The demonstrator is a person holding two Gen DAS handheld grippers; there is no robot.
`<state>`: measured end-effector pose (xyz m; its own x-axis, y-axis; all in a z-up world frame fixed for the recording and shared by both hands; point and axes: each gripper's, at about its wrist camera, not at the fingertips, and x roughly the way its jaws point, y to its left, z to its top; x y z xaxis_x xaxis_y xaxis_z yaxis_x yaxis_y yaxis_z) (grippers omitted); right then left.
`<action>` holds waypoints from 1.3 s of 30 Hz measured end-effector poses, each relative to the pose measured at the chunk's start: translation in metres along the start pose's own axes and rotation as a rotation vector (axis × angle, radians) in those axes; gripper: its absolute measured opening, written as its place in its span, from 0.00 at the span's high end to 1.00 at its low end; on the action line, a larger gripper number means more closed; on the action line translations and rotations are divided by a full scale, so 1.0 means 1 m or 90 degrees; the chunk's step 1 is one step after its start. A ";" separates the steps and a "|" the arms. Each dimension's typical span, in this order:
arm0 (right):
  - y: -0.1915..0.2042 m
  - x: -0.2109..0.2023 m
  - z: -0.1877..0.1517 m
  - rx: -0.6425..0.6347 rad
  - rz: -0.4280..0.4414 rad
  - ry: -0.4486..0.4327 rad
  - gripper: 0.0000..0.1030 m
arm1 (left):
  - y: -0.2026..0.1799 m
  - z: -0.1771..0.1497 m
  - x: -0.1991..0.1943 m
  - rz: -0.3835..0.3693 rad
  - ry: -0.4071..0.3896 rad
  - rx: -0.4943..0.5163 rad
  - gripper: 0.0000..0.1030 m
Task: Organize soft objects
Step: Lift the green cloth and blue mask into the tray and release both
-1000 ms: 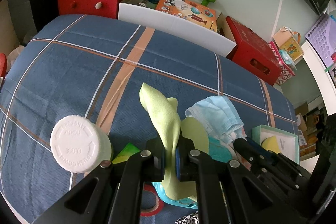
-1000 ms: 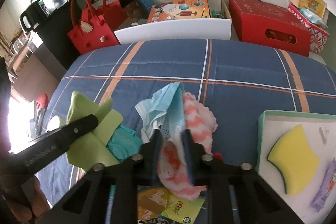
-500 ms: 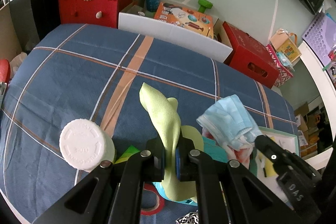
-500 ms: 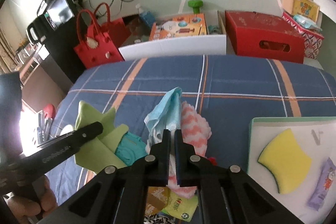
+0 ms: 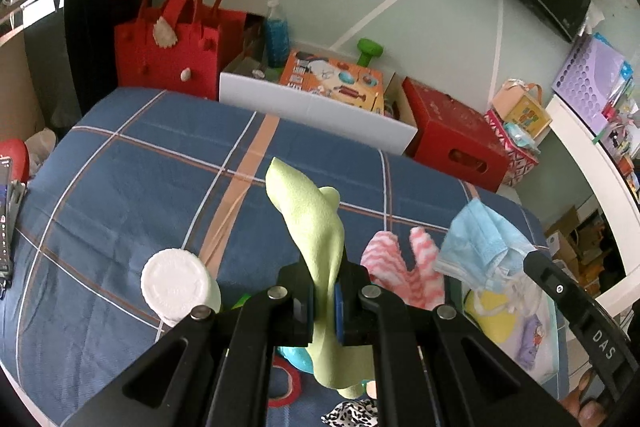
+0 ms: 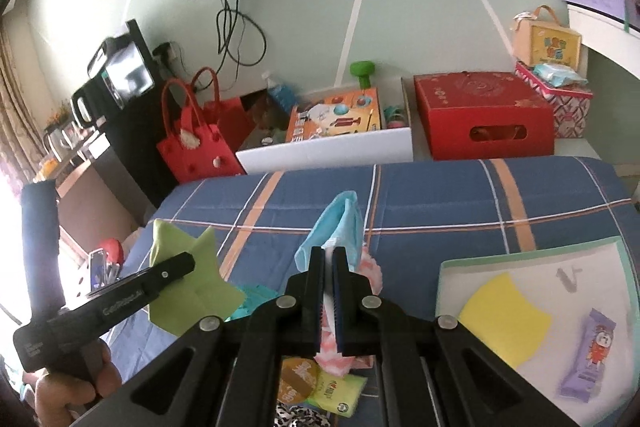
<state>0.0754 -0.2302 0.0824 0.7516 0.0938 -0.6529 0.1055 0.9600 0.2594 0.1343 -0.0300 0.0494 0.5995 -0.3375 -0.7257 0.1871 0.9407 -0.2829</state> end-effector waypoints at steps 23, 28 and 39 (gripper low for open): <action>-0.118 -0.079 -0.002 0.142 -0.134 -0.090 0.96 | -0.122 -0.027 -0.010 -0.073 -0.015 0.180 0.93; -0.157 -0.097 -0.010 0.194 -0.185 -0.103 0.96 | -0.166 -0.046 -0.004 -0.110 -0.001 0.243 0.93; -0.206 -0.065 -0.030 0.229 -0.240 -0.008 0.96 | -0.224 -0.089 0.042 -0.171 0.100 0.313 0.93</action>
<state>-0.0141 -0.4259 0.0503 0.6259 -0.2469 -0.7398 0.5860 0.7748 0.2372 0.0487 -0.2576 0.0267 0.3655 -0.5318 -0.7640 0.6788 0.7138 -0.1721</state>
